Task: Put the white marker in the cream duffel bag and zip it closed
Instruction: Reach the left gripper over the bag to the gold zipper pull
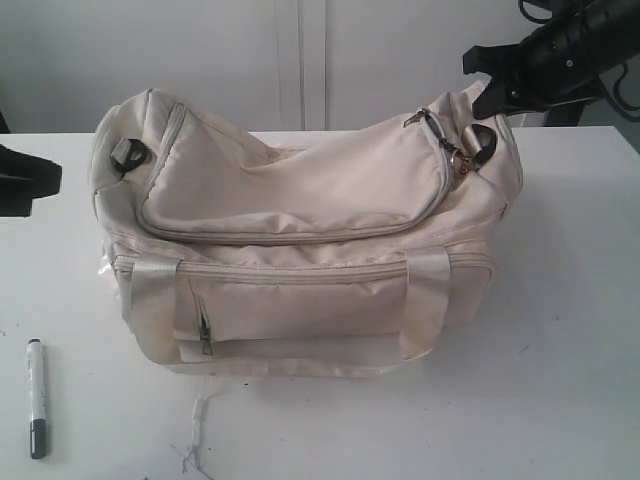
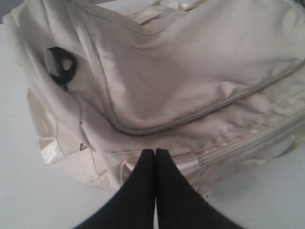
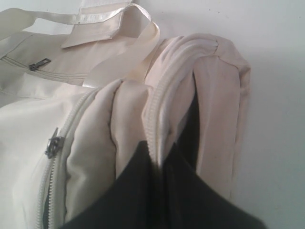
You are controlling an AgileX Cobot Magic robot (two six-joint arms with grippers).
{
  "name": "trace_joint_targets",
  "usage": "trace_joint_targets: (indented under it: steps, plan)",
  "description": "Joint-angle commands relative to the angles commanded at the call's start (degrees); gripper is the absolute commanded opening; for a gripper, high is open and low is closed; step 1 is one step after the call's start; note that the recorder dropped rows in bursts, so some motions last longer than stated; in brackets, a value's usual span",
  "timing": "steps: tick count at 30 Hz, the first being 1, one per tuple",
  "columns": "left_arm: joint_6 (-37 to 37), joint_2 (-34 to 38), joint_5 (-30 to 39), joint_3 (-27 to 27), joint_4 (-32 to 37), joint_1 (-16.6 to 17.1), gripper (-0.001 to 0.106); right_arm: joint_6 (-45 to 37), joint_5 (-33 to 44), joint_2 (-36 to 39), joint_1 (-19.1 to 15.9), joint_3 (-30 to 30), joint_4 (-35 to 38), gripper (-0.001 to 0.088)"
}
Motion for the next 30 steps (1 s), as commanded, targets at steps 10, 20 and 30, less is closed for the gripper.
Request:
trace_joint_targets:
  steps: [10, 20, 30]
  plan:
    - [0.0, 8.5, -4.4, -5.6, -1.7, -9.0, 0.000, 0.0, -0.1, 0.0, 0.0, 0.0, 0.0, 0.0000]
    - [0.0, 19.2, -7.8, -14.0, -2.1, -18.4, 0.000, 0.0, -0.1, 0.0, 0.0, 0.0, 0.0, 0.0000]
    - [0.1, 28.9, -8.2, -23.5, -2.1, -23.1, 0.000, 0.0, -0.1, 0.0, 0.0, 0.0, 0.0, 0.0000]
